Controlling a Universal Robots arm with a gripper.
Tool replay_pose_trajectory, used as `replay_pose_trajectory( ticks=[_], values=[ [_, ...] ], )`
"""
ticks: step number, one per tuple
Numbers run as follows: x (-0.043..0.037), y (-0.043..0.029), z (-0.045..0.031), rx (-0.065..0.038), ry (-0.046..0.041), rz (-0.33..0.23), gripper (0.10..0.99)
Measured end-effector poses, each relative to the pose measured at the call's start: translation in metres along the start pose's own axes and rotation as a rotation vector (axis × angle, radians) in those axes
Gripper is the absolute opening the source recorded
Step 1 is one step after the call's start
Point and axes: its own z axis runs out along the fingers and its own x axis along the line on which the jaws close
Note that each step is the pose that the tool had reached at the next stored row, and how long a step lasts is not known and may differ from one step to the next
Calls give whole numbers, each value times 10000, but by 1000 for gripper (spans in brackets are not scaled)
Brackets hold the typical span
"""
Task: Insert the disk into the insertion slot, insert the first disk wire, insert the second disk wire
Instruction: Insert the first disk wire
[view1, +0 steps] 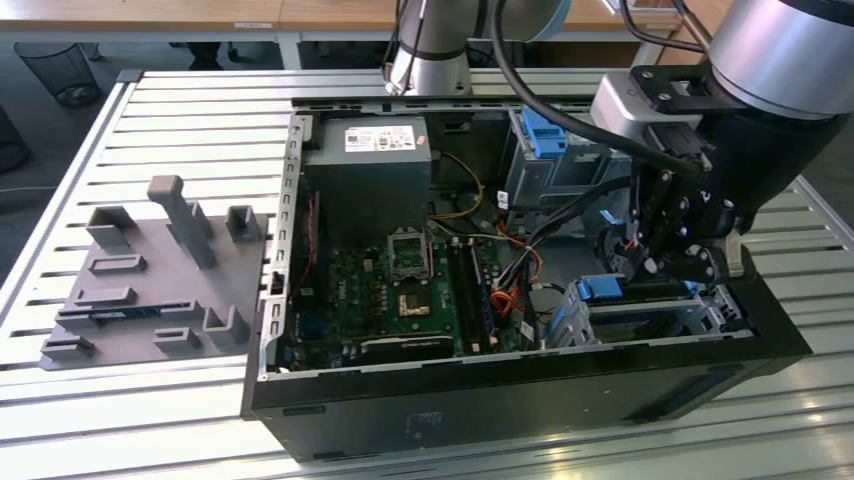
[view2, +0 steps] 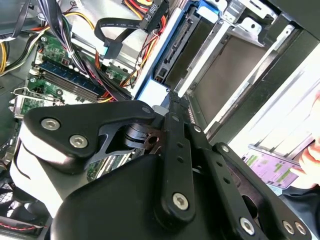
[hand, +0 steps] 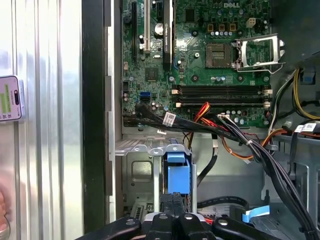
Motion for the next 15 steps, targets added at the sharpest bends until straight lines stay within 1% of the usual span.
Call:
replay_pose_trajectory(
  ticks=[10,15],
  values=[
    [0,-1,-82,0,1,0,106],
    [0,-9,-89,-2,0,-2,106]
  ],
)
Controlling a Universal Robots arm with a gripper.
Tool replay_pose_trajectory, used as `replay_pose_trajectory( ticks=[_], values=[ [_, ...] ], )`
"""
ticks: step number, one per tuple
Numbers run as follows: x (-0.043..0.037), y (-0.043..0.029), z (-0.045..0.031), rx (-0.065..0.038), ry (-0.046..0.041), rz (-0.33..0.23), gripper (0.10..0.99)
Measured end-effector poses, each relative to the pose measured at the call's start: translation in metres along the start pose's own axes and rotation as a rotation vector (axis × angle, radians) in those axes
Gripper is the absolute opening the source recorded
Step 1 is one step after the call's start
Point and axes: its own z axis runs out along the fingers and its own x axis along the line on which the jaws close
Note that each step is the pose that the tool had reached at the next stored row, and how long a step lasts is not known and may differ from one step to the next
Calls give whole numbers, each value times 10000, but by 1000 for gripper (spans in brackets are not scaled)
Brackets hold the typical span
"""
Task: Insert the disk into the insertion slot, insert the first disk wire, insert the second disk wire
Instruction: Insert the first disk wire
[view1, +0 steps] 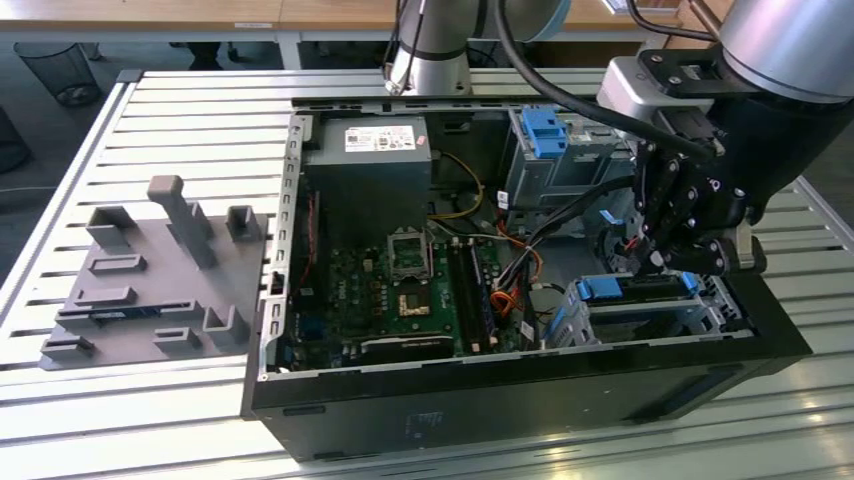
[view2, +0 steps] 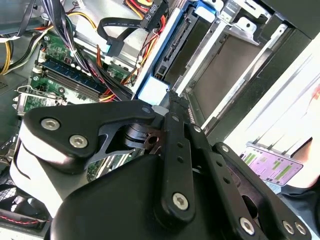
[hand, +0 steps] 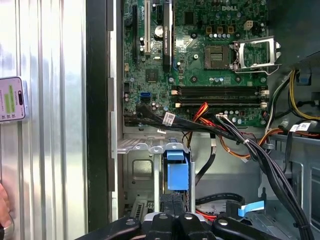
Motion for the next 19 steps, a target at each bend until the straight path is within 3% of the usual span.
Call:
replay_pose_trajectory(
  ticks=[7,11,16,19],
  values=[
    [-2,-75,1,-13,-1,1,106],
    [-1,-78,-4,-13,0,2,106],
    [-1,-81,-92,-13,0,1,106],
    [-3,-88,-105,-13,-3,-1,106]
  ],
)
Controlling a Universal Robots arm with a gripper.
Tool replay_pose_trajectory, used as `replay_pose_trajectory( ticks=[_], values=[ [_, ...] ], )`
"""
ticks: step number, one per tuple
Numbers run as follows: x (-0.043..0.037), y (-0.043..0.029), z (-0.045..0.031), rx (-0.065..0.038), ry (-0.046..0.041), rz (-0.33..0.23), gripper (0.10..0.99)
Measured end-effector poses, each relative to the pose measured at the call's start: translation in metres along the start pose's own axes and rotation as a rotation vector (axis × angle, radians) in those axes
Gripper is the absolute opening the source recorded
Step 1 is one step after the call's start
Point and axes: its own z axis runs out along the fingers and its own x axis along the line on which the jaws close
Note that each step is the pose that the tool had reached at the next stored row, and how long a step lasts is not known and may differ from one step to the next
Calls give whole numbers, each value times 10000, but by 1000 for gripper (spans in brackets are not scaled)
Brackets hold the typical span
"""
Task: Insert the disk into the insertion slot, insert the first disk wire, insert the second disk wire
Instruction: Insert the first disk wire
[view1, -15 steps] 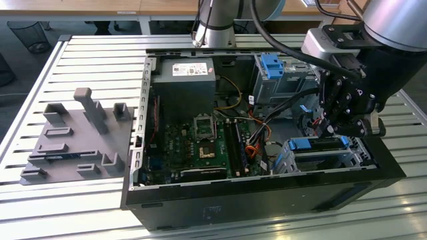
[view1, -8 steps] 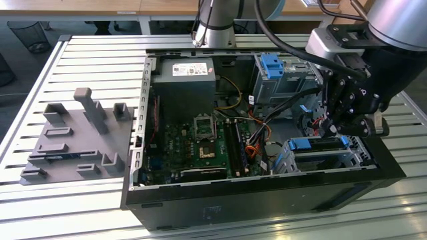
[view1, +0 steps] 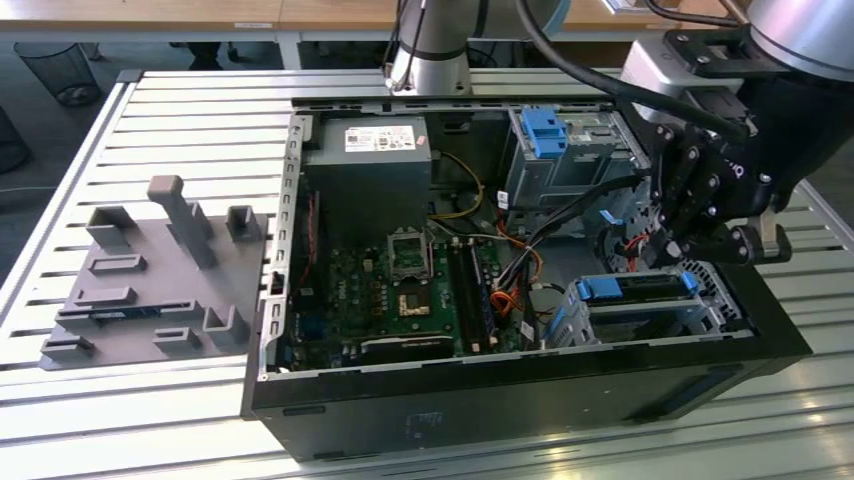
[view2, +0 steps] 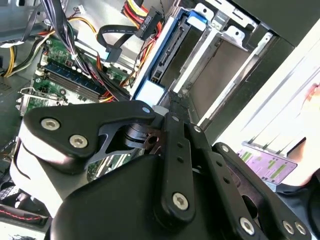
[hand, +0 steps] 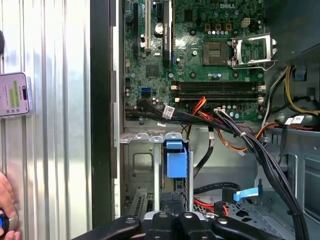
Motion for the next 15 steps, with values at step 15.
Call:
replay_pose_trajectory(
  ticks=[15],
  values=[
    [-155,-216,58,-10,-10,3,106]
  ],
)
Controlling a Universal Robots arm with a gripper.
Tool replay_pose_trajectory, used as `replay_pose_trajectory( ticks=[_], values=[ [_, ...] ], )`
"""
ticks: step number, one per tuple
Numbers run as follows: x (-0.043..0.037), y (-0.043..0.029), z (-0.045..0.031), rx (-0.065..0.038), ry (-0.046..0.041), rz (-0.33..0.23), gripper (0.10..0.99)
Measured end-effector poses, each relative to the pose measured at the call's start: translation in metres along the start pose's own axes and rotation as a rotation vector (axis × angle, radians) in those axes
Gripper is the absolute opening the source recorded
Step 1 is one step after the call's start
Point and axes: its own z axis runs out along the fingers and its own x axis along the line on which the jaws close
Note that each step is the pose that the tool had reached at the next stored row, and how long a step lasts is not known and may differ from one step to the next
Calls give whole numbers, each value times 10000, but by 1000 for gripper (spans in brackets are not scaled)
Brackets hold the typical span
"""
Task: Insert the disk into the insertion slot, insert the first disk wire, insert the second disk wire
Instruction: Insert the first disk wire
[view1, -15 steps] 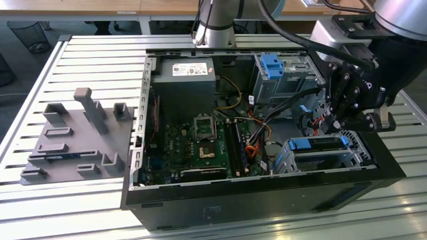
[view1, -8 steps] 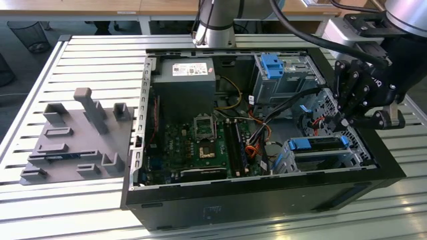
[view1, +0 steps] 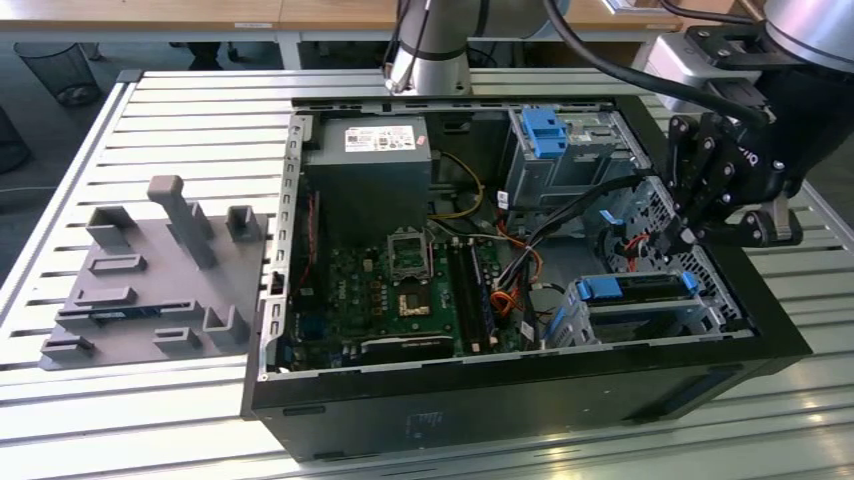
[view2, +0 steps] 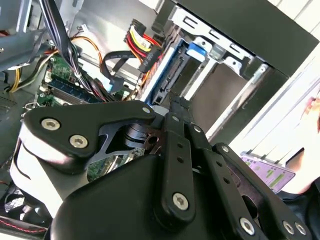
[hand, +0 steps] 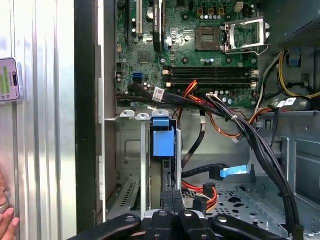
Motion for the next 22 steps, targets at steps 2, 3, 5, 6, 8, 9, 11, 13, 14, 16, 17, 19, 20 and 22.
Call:
replay_pose_trajectory(
  ticks=[2,3,5,6,8,9,11,13,14,16,17,19,20,22],
  values=[
    [-40,0,22,0,5,-1,106],
    [-64,1,34,-4,9,0,106],
    [-104,-6,54,-20,12,4,106],
    [-115,-12,59,-31,12,6,106],
    [-127,-25,63,-44,12,6,106],
    [-132,-31,64,-50,13,6,106],
    [-142,-44,67,-69,10,6,106],
    [-152,-54,66,-78,12,6,106],
    [-158,-59,67,-86,11,6,106],
    [-170,-75,70,-133,12,6,114],
    [-176,-91,71,-187,15,6,114],
    [-197,-109,76,-297,18,14,231],
    [-209,-111,79,-342,19,31,231],
    [-230,-112,85,-427,20,89,298]
  ],
)
